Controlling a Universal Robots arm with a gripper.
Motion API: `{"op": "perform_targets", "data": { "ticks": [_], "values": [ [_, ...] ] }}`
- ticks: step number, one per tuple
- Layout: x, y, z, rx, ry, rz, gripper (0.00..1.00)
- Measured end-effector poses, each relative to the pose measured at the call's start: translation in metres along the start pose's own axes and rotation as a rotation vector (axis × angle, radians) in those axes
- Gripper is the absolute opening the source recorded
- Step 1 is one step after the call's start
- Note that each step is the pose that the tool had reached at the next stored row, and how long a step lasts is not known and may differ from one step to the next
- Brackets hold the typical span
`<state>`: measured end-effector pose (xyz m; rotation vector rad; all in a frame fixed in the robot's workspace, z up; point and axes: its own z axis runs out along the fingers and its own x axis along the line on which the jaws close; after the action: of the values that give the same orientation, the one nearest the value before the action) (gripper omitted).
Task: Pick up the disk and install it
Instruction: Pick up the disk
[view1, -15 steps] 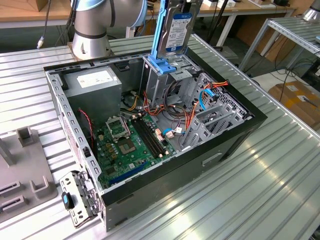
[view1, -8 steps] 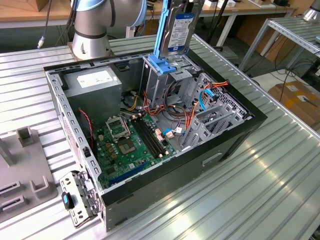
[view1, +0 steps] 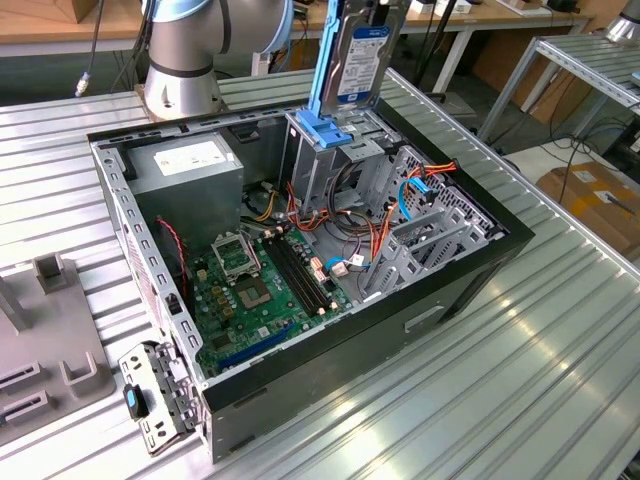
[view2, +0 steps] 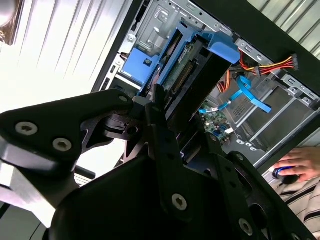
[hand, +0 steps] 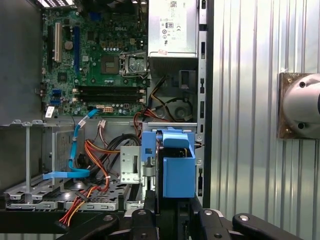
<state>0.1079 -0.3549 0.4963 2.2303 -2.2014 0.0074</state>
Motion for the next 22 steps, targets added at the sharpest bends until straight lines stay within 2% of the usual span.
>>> {"op": "perform_targets", "data": {
  "ticks": [8, 22],
  "values": [
    [0.0054, 0.0001, 0.0000, 0.0000, 0.0000, 0.000, 0.35],
    [0.0195, 0.0002, 0.0002, 0.0000, 0.0000, 0.000, 0.35]
  ]
}}
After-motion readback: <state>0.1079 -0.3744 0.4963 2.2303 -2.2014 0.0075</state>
